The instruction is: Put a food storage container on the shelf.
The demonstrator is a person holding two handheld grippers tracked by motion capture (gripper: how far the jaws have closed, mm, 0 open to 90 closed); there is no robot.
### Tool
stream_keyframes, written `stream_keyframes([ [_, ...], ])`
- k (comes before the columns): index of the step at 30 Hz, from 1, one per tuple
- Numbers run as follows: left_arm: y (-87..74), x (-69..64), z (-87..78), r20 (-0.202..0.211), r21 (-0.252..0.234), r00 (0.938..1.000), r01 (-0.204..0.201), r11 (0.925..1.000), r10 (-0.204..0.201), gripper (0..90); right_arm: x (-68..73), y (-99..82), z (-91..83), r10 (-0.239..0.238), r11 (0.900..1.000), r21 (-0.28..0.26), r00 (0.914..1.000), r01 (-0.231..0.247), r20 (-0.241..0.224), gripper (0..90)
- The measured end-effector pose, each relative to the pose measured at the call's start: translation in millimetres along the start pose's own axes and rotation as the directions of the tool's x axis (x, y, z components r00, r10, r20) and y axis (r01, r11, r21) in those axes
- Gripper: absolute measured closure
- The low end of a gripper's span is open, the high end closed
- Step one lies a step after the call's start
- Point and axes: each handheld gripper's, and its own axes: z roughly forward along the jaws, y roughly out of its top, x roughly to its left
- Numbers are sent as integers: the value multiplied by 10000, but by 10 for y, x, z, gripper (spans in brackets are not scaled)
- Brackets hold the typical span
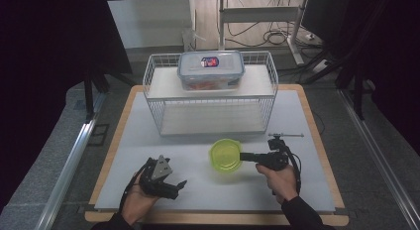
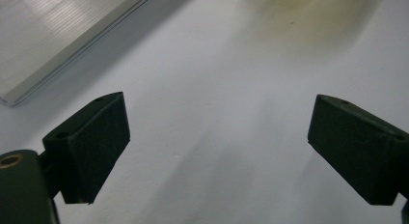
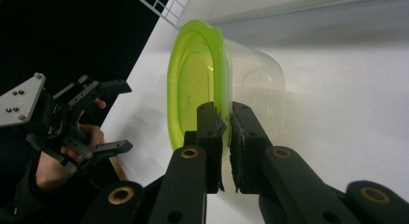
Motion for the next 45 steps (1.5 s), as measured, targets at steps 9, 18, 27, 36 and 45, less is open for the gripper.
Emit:
stream_keyframes([
  [9, 3, 0, -3, 12, 1, 10000, -6, 10000, 6, 74, 74, 112, -100, 117, 9995, -286, 9991, -129, -403, 840],
  [18, 6, -1, -5, 18, -19, 10000, -11, 10000, 11, 74, 242, 300, -247, 120, 9971, -731, 9938, -202, -1108, 841],
  [27, 11, 1, -10, -10, -12, 10000, -99, 10000, 99, 74, 466, 547, -436, 1, 9942, -1062, 9886, -163, -1507, 841],
  [36, 12, 2, -13, 1, -70, 10000, -74, 9999, 74, 74, 753, 891, -655, -311, 9899, -1418, 9831, 53, -1807, 841],
  [45, 12, 2, -17, 42, -136, 10000, -47, 9999, 47, 75, 1007, 1305, -798, -366, 9843, -1764, 9790, 7, -2004, 841],
])
